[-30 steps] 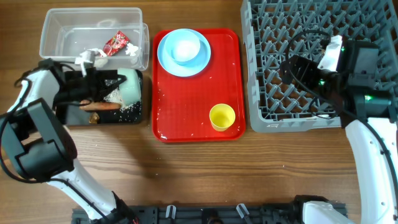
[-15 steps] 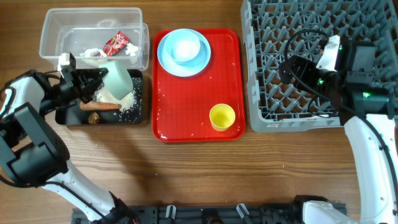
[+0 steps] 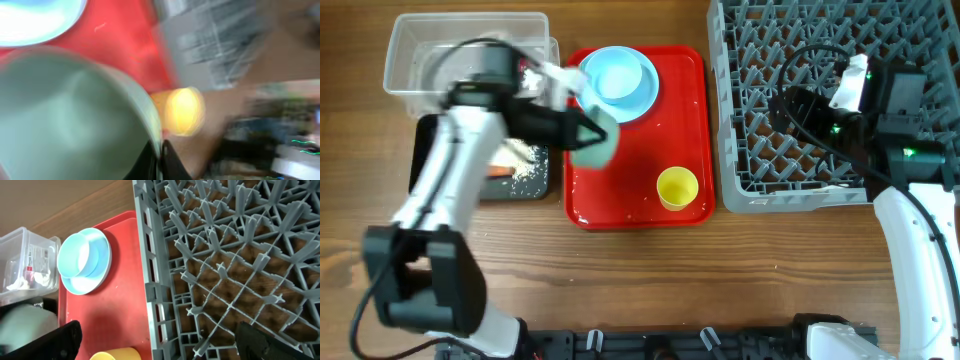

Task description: Sort waste into correct bins and load items into the dishwasher rack

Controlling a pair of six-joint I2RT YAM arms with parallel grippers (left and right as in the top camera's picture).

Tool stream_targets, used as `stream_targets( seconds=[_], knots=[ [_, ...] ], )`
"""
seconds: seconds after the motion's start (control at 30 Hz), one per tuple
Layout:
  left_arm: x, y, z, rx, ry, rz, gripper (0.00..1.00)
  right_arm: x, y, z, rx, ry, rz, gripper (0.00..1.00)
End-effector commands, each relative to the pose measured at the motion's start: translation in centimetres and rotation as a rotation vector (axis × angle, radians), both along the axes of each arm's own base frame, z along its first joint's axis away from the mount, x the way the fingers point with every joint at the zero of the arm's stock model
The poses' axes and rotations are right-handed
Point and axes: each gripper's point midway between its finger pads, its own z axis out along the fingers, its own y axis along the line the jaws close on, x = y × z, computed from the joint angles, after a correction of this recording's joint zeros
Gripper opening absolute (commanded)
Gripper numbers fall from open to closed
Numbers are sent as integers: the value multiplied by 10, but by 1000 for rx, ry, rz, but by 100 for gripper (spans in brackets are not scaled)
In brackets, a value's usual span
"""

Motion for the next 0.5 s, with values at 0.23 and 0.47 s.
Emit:
stream_targets(
  seconds=[0.23,0.47],
  knots=[
    [-7,-46,-138,770,-47,71,4,4,5,5,17,-12,18,100],
    [-8,-52,-136,732,-20,104,63,7,20,15,50,-65,113,100]
  ],
)
